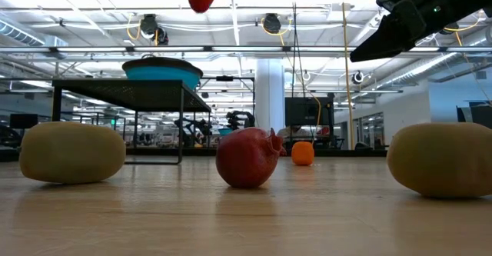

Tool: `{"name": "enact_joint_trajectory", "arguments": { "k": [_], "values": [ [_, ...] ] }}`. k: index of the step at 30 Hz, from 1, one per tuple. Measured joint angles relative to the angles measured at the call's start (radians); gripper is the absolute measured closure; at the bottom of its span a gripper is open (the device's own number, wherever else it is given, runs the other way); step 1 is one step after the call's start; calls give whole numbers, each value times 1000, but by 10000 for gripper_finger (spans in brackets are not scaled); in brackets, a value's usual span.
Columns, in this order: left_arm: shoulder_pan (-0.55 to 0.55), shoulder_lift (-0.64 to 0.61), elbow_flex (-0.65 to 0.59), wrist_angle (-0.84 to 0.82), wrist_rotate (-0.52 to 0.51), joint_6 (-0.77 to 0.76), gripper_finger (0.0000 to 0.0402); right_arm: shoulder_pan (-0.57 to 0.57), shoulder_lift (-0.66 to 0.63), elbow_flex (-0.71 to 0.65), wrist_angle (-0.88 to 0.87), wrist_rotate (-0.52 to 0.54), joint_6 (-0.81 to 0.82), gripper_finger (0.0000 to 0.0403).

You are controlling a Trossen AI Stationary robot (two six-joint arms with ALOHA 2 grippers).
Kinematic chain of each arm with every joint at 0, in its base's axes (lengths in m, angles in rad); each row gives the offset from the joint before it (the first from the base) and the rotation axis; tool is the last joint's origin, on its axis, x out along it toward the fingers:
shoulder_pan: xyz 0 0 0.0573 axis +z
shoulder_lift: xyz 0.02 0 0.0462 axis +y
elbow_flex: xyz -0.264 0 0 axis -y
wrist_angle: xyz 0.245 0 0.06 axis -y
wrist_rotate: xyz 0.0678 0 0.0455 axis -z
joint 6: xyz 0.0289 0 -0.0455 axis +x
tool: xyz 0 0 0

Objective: Pick & Place Fruit
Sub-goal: Put the mango into the blue strainer bowl on the shelf

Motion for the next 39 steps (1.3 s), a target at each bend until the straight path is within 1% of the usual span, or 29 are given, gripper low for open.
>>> {"name": "enact_joint_trajectory", "arguments": {
  "k": [3,9,13,15,18,20,22,26,29,31,34,39],
  "values": [
    [78,1,26,-92,66,-142,238,0,0,0,0,0,0,202],
    [263,-1,98,-265,280,-466,238,0,0,0,0,0,0,202],
    [395,-1,145,-358,454,-608,239,0,0,0,0,0,0,202],
    [459,-3,146,-386,547,-675,237,0,0,0,0,0,0,202],
    [549,1,144,-446,656,-760,235,0,0,0,0,0,-14,202],
    [606,0,144,-474,724,-790,234,0,0,0,-1,0,-40,202],
    [654,0,144,-486,769,-801,234,0,0,0,-1,0,-69,202],
    [726,4,144,-477,840,-803,233,0,0,0,-5,0,-84,203],
    [771,30,144,-485,881,-809,233,0,-1,0,-11,0,-80,214],
    [800,51,144,-486,926,-811,233,0,-3,0,-26,0,-80,230],
    [834,85,144,-481,996,-814,232,0,-10,0,-47,-5,-79,265],
    [888,135,144,-475,1049,-814,232,0,-31,0,-88,-36,-24,331]
  ]
}}
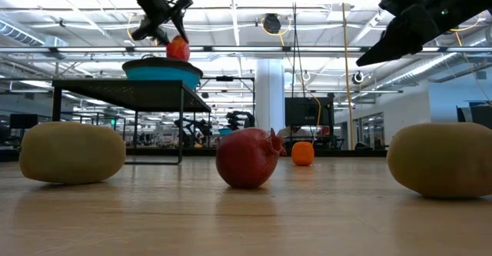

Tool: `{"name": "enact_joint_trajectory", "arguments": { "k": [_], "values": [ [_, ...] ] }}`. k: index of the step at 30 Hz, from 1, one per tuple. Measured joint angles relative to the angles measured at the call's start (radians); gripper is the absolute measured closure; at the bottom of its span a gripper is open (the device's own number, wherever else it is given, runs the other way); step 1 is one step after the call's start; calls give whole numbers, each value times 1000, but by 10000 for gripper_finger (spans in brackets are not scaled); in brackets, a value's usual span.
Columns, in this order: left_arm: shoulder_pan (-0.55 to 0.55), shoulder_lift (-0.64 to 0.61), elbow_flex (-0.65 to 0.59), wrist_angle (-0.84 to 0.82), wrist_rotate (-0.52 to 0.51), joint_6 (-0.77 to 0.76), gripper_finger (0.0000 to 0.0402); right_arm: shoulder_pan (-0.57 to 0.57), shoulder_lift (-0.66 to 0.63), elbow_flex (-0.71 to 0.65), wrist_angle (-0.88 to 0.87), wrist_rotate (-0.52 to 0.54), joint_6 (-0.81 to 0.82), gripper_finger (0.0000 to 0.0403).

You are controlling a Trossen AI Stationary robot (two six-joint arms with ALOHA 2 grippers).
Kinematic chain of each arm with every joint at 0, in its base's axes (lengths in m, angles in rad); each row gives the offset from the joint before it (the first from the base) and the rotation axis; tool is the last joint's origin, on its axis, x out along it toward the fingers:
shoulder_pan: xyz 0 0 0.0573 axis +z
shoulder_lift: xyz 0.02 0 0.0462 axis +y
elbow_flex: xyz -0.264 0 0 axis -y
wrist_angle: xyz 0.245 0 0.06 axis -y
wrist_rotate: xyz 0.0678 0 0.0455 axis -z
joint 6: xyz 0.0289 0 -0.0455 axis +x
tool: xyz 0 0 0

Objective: Pick & Place Fruit
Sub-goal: Put the mango into the blue strainer bowl on the shelf

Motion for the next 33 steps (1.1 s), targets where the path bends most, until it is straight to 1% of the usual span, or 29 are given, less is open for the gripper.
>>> {"name": "enact_joint_trajectory", "arguments": {
  "k": [4,6,11,15,19,33],
  "values": [
    [56,28,0,-2,44,-1,232,0,-20,0,-8,-59,9,382],
    [77,41,0,-2,76,-7,232,0,-30,0,-8,-80,9,397],
    [113,83,0,-35,178,-16,232,0,-48,0,-12,-98,21,394],
    [118,116,0,-86,220,-19,232,0,-59,0,-43,-98,25,401],
    [117,132,0,-91,220,-11,232,0,-66,0,-55,-99,50,401],
    [106,171,0,-119,214,-8,232,0,-69,0,-65,-98,49,402]
  ]
}}
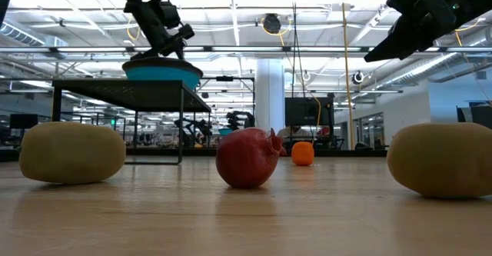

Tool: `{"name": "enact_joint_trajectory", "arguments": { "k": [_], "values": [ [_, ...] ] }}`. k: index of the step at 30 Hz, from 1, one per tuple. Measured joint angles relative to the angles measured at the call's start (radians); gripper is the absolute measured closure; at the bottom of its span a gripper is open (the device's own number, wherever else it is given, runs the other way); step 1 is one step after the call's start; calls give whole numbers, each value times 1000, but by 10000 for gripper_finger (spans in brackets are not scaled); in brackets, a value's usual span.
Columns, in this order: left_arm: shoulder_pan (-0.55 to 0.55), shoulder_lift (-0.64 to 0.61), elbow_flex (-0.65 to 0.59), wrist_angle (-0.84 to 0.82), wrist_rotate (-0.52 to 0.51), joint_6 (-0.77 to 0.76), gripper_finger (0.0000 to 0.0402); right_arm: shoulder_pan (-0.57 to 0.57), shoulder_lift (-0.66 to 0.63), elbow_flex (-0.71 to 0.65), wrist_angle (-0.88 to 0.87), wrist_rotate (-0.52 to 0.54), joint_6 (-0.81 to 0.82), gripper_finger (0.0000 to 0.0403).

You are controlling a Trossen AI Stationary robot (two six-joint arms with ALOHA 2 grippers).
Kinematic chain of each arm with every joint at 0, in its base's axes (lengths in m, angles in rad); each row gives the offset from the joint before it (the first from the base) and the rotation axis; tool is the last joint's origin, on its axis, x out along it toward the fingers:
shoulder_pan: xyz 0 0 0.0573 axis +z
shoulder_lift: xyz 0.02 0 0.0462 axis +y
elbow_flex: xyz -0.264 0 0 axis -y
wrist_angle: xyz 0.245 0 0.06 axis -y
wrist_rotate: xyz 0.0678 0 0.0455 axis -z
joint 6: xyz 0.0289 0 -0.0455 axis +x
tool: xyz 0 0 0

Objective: Pick & Place Fruit
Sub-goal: Put the mango into the blue strainer bowl on the shelf

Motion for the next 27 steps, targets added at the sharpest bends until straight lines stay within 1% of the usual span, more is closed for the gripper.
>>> {"name": "enact_joint_trajectory", "arguments": {
  "k": [10,13,22,27],
  "values": [
    [-2,0,0,-27,2,5,231,0,0,0,0,1,-25,402],
    [-6,0,0,-27,4,5,226,0,0,0,0,1,-25,402],
    [-19,0,0,-26,8,0,164,0,0,0,0,0,-25,402],
    [-19,0,0,-27,8,0,148,0,0,0,0,0,-25,402]
  ]
}}
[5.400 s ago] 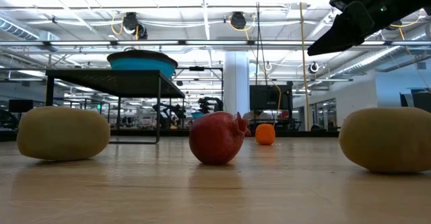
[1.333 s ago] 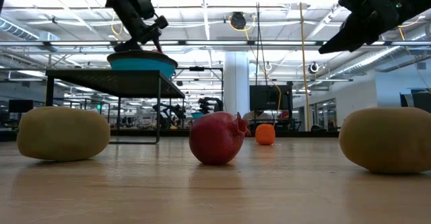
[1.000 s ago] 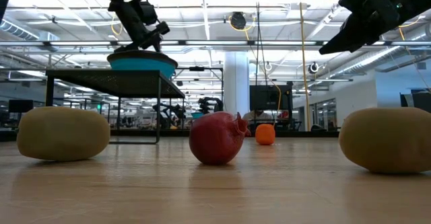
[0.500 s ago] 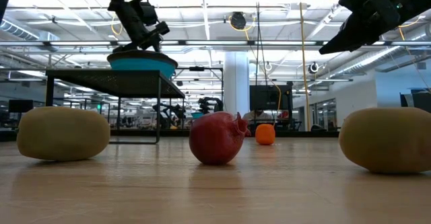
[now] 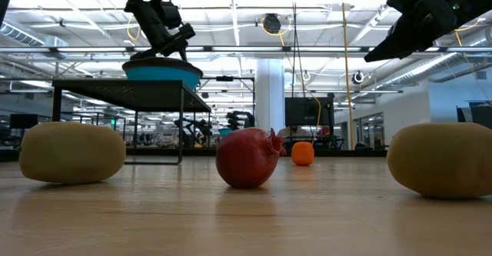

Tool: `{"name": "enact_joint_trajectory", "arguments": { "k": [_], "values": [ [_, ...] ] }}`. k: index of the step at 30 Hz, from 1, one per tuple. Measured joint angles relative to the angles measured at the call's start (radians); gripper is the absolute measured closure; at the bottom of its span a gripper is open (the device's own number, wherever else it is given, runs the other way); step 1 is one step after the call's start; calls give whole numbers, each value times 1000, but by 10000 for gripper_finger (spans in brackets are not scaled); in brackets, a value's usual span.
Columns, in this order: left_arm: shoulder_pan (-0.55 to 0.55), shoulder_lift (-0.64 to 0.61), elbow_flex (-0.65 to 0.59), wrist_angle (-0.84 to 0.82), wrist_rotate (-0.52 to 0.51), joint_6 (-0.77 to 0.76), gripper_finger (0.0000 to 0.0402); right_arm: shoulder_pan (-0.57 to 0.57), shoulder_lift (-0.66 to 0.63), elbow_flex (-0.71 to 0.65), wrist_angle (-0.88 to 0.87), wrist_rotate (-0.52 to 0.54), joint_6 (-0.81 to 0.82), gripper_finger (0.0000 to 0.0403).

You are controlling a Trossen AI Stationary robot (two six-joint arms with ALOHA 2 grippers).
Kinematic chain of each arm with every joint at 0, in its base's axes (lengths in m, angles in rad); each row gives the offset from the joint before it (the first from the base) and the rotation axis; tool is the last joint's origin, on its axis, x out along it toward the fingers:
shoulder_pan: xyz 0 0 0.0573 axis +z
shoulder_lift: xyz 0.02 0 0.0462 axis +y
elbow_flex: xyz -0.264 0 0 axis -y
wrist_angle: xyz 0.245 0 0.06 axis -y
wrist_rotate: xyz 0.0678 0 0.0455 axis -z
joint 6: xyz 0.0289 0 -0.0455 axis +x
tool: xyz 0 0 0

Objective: Pick & Place Fruit
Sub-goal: Put the mango into the blue strainer bowl on the shelf, then put the kiwi into the blue strainer bowl on the shelf

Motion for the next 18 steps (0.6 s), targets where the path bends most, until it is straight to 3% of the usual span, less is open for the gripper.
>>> {"name": "enact_joint_trajectory", "arguments": {
  "k": [7,12,18],
  "values": [
    [0,0,0,6,12,-12,158,0,0,0,0,0,25,402],
    [3,-47,-1,40,121,-18,166,0,0,0,0,0,26,402],
    [-115,-165,-2,31,92,49,210,0,0,0,1,0,24,401]
  ]
}}
